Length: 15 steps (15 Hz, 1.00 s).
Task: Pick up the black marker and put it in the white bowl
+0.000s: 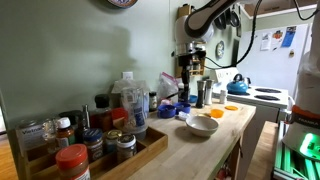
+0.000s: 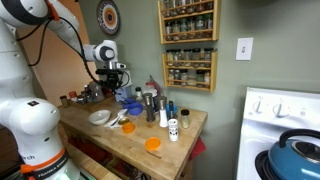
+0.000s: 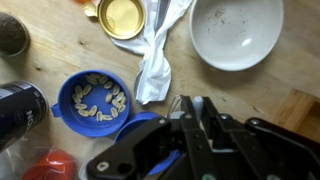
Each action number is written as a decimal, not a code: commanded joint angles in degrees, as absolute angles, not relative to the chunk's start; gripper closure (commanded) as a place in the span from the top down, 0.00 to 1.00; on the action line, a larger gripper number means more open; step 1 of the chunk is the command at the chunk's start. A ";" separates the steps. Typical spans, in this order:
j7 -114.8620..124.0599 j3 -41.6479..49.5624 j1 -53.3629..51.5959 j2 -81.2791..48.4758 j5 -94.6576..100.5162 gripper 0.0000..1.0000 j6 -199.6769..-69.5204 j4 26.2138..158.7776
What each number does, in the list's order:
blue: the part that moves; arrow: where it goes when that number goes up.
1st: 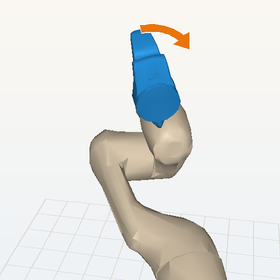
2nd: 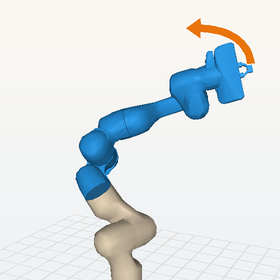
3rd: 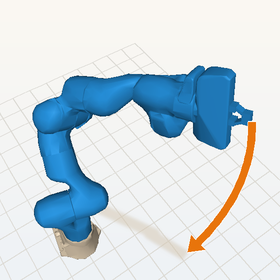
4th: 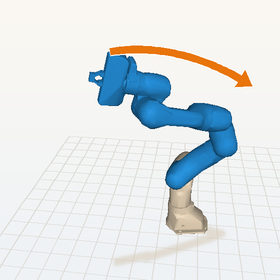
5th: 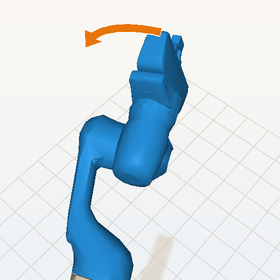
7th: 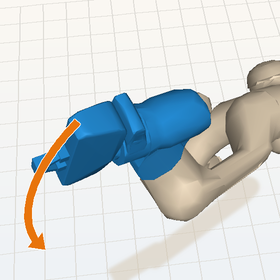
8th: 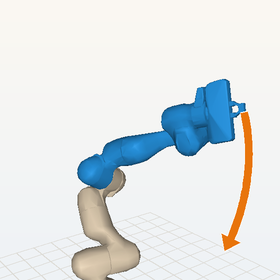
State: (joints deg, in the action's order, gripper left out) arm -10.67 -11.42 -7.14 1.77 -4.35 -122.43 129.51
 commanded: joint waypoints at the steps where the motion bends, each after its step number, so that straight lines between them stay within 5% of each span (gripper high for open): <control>1: -17.56 -9.99 -8.47 10.25 -11.66 0.03 -119.33 138.40; 6: -23.43 -6.65 -8.42 11.12 -17.77 0.03 -112.36 143.30; 7: -20.91 -7.76 -8.93 10.17 -15.14 0.14 -113.44 140.76; 9: -22.13 -6.63 -8.68 10.10 -16.01 0.14 -113.08 142.16; 10: -22.41 -6.41 -8.64 10.10 -16.21 0.03 -113.07 142.41; 15: -30.02 -6.26 -9.30 8.96 -15.94 0.03 -106.77 143.39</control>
